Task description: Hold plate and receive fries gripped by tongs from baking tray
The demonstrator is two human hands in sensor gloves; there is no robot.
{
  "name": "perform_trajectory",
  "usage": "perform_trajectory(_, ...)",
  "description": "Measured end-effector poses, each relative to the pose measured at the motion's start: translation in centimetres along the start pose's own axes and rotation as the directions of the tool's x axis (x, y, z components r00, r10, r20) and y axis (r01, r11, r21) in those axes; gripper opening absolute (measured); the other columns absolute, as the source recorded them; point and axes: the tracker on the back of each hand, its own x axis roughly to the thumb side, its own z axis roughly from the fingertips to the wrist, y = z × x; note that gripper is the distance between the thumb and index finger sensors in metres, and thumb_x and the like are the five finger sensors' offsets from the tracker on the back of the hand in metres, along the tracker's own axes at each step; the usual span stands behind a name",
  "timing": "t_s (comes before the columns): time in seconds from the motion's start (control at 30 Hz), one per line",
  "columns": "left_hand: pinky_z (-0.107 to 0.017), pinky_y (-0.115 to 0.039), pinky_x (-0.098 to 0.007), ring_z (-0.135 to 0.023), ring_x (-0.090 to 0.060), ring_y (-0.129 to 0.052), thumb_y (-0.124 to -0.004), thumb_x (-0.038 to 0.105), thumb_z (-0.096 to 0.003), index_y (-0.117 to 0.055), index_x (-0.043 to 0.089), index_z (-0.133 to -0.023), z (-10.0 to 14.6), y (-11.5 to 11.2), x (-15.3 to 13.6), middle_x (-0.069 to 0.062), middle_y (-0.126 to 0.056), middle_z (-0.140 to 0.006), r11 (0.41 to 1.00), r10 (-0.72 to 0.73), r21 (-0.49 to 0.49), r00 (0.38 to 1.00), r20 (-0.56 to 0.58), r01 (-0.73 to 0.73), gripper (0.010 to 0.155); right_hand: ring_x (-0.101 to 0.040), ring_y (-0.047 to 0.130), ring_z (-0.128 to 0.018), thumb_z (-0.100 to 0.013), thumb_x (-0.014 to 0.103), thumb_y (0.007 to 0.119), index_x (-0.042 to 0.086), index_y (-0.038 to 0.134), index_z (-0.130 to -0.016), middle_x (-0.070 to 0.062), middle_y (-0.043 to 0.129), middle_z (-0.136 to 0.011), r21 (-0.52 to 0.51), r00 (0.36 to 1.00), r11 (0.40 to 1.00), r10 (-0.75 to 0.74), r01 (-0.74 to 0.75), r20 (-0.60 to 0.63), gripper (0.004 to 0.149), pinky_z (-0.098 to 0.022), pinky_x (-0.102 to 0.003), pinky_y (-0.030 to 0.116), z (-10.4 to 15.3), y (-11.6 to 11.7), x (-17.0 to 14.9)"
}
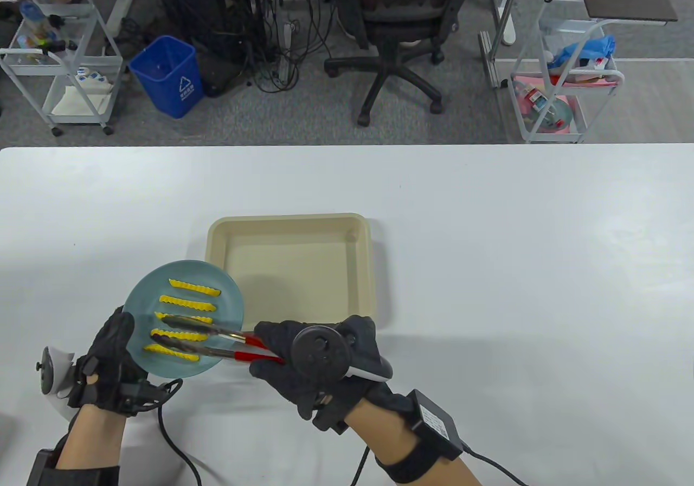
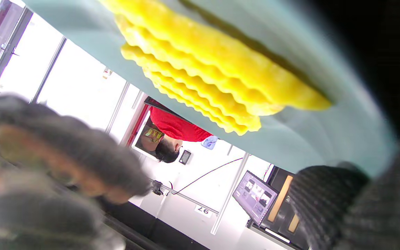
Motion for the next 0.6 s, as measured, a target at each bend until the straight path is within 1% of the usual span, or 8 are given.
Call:
perform_trajectory(0.07, -0.026, -0.096, -0.054, -0.048, -0.055, -0.102, -0.065, 0.033, -0.0534, -0.057, -0.007, -0.103, 0.0, 0.0, 0.0, -0.034, -0.077, -0.082, 1.0, 0.002, 0.002, 1.0, 0.001, -0.002, 0.065, -0.024, 0.103, -0.039, -0.048, 0.058, 0.087, 0.017, 0.075, -0.1, -0.015, 0.089, -0.083, -0.064, 0.999, 0.998, -0.015, 0.013, -0.032, 0.067, -0.026, -0.043, 0.084, 0.6, -1.8, -1.1)
perform_trajectory(0.13, -0.026, -0.096, -0.054, -0.048, -0.056, -0.102, -0.065, 0.033, -0.0534, -0.057, -0.007, -0.103, 0.0, 0.0, 0.0, -0.034, -0.077, -0.082, 1.0, 0.004, 0.005, 1.0, 0.001, -0.004, 0.065, -0.026, 0.103, -0.044, -0.048, 0.058, 0.087, 0.018, 0.073, -0.102, -0.015, 0.087, -0.086, -0.118, 0.996, 0.993, -0.019, 0.009, -0.082, 0.069, -0.03, -0.046, 0.084, 1.4, -3.4, -2.7)
perform_trajectory(0.2, -0.027, -0.096, -0.054, -0.048, -0.056, -0.102, -0.065, 0.033, -0.0535, -0.057, -0.007, -0.103, 0.0, 0.0, 0.0, -0.035, -0.077, -0.082, 1.0, 0.005, 0.006, 1.0, 0.0, -0.005, 0.065, -0.028, 0.102, -0.048, -0.047, 0.059, 0.088, 0.018, 0.072, -0.103, -0.014, 0.086, -0.088, -0.18, 0.989, 0.984, -0.008, -0.019, -0.149, 0.07, -0.034, -0.048, 0.083, 2.6, -5.1, -4.9)
perform_trajectory(0.27, -0.027, -0.096, -0.054, -0.048, -0.056, -0.102, -0.065, 0.033, -0.0535, -0.056, -0.007, -0.103, 0.0, 0.0, 0.0, -0.035, -0.077, -0.082, 1.0, 0.004, 0.004, 1.0, -0.003, -0.004, 0.065, -0.031, 0.1, -0.053, -0.047, 0.058, 0.089, 0.019, 0.07, -0.104, -0.013, 0.083, -0.091, -0.252, 0.964, 0.964, 0.019, -0.089, -0.266, 0.072, -0.038, -0.05, 0.082, 4.7, -7.4, -8.5)
perform_trajectory(0.3, -0.027, -0.096, -0.054, -0.048, -0.056, -0.101, -0.065, 0.033, -0.0535, -0.057, -0.007, -0.103, 0.0, 0.0, 0.1, -0.035, -0.077, -0.082, 1.0, 0.003, 0.003, 1.0, -0.004, -0.003, 0.065, -0.031, 0.099, -0.054, -0.047, 0.058, 0.089, 0.019, 0.069, -0.104, -0.013, 0.084, -0.091, -0.261, 0.958, 0.96, 0.022, -0.1, -0.285, 0.072, -0.039, -0.05, 0.081, 5.1, -7.7, -9.2)
perform_trajectory(0.33, -0.027, -0.096, -0.054, -0.048, -0.056, -0.101, -0.065, 0.033, -0.0535, -0.056, -0.008, -0.103, 0.0, 0.0, 0.1, -0.035, -0.077, -0.082, 1.0, 0.003, 0.002, 1.0, -0.004, -0.003, 0.065, -0.032, 0.098, -0.055, -0.047, 0.058, 0.089, 0.019, 0.069, -0.104, -0.013, 0.083, -0.092, -0.278, 0.94, 0.951, 0.031, -0.132, -0.339, 0.072, -0.04, -0.05, 0.081, 6.1, -8.5, -11.0)
perform_trajectory(0.47, -0.026, -0.096, -0.054, -0.048, -0.056, -0.102, -0.065, 0.033, -0.0534, -0.056, -0.008, -0.103, 0.0, 0.0, 0.0, -0.035, -0.077, -0.082, 1.0, 0.007, -0.001, 1.0, -0.004, -0.007, 0.065, -0.033, 0.097, -0.058, -0.047, 0.058, 0.09, 0.02, 0.068, -0.105, -0.013, 0.081, -0.093, -0.291, 0.844, 0.925, 0.055, -0.244, -0.533, 0.073, -0.041, -0.052, 0.079, 9.7, -9.8, -16.9)
perform_trajectory(0.6, -0.026, -0.096, -0.054, -0.048, -0.056, -0.102, -0.065, 0.033, -0.0535, -0.056, -0.008, -0.103, 0.1, 0.0, 0.1, -0.035, -0.077, -0.082, 1.0, 0.006, -0.006, 1.0, 0.0, -0.006, 0.065, -0.033, 0.096, -0.059, -0.047, 0.057, 0.09, 0.021, 0.066, -0.106, -0.013, 0.08, -0.094, -0.233, 0.739, 0.926, 0.07, -0.298, -0.67, 0.073, -0.043, -0.052, 0.079, 12.2, -9.3, -22.0)
